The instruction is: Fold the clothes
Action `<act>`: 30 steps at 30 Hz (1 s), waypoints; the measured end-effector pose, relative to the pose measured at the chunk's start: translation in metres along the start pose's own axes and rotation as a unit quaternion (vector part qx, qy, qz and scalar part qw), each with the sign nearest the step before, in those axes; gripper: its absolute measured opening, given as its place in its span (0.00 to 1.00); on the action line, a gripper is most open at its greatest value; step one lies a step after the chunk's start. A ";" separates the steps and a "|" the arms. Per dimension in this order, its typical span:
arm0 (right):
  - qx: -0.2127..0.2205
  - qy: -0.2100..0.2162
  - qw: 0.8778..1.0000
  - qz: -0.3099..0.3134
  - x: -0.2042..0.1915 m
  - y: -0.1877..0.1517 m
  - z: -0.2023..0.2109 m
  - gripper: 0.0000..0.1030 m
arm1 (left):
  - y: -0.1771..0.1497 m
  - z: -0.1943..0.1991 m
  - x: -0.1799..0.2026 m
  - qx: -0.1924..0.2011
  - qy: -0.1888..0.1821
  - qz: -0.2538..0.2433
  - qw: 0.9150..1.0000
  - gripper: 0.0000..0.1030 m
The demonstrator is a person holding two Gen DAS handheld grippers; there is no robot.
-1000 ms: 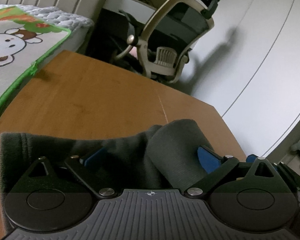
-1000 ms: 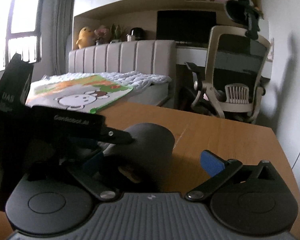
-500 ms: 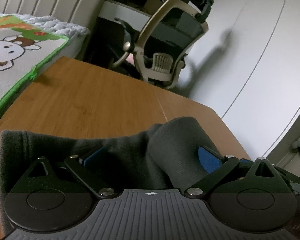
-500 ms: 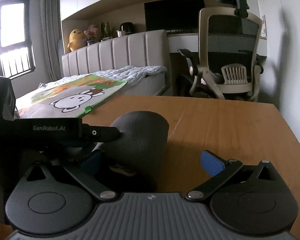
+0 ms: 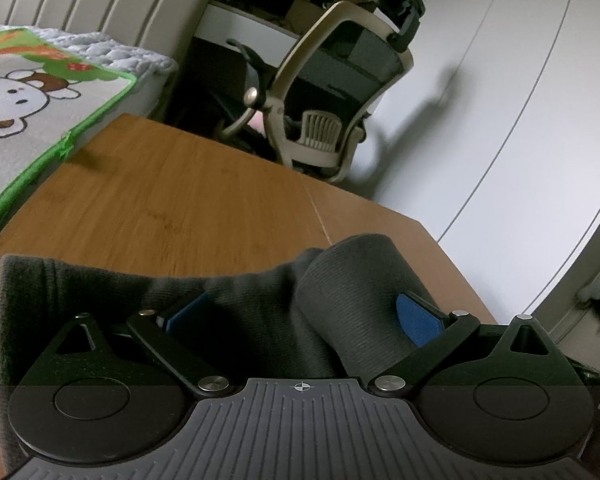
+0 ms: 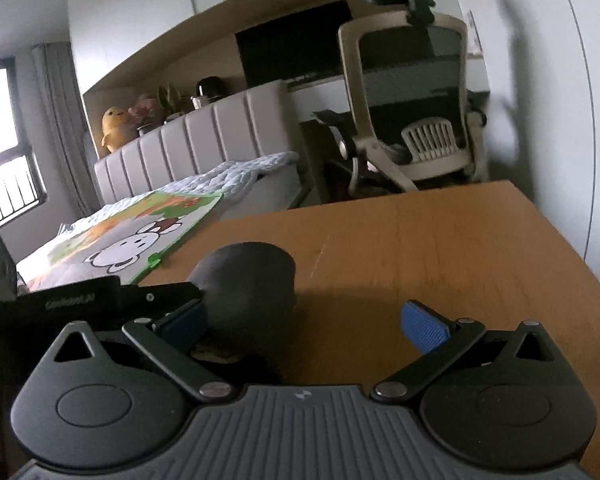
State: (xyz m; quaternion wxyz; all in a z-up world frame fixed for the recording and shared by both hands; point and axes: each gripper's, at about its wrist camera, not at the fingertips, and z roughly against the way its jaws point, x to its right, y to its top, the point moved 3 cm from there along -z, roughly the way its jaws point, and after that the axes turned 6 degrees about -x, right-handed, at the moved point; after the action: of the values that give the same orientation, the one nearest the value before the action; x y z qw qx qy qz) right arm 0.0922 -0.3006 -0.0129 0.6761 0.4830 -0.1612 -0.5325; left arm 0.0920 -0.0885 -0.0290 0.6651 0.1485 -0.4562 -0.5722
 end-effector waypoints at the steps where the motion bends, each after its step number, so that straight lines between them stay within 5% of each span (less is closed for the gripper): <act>1: -0.002 0.003 1.000 -0.008 0.001 0.000 -0.002 1.00 | 0.000 0.000 0.000 0.000 0.000 0.000 1.000 0.99; 16: -0.074 -0.007 0.997 -0.024 0.004 -0.002 -0.027 1.00 | -0.003 0.001 0.000 0.001 -0.001 -0.002 1.000 0.99; 30: -0.077 -0.007 0.997 -0.024 0.004 -0.002 -0.028 1.00 | -0.003 0.002 0.001 0.001 -0.002 -0.001 1.000 0.99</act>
State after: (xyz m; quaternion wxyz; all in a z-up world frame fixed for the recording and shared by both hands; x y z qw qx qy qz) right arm 0.1129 -0.2908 -0.0294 0.6972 0.4291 -0.1126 -0.5631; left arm 0.0886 -0.0895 -0.0294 0.6634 0.1484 -0.4585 -0.5723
